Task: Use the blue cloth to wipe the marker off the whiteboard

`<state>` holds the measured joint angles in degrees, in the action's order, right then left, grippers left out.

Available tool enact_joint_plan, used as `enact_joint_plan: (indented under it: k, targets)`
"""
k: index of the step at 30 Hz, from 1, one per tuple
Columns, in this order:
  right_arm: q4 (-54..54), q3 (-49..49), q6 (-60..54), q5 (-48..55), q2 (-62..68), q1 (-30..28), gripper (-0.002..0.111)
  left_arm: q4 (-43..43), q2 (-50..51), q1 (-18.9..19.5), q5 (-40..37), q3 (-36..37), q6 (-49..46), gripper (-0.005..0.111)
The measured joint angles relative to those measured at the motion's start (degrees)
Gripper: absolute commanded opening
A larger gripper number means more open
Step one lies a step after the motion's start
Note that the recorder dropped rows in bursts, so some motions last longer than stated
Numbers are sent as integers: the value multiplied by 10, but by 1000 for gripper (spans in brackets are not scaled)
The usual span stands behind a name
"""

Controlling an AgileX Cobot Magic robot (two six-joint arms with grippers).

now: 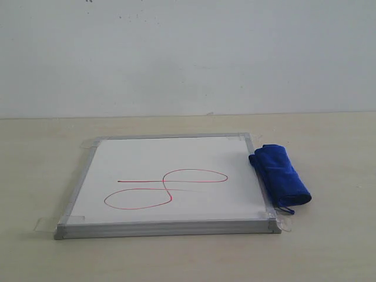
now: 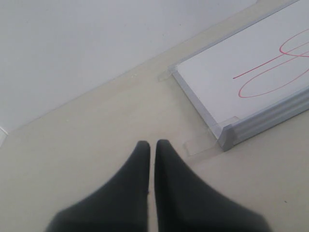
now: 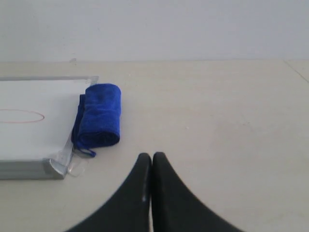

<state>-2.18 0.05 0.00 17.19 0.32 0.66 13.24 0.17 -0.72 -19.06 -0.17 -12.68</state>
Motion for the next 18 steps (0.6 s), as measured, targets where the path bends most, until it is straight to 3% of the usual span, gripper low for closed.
enact_joint_plan:
  k: [12,18]
  targets:
    - [-1,0,0,-209,0,0,0,0,0,0,0,0,0,4]
    - [-1,-5,-5,-243,0,0,0,0,0,0,0,0,0,4]
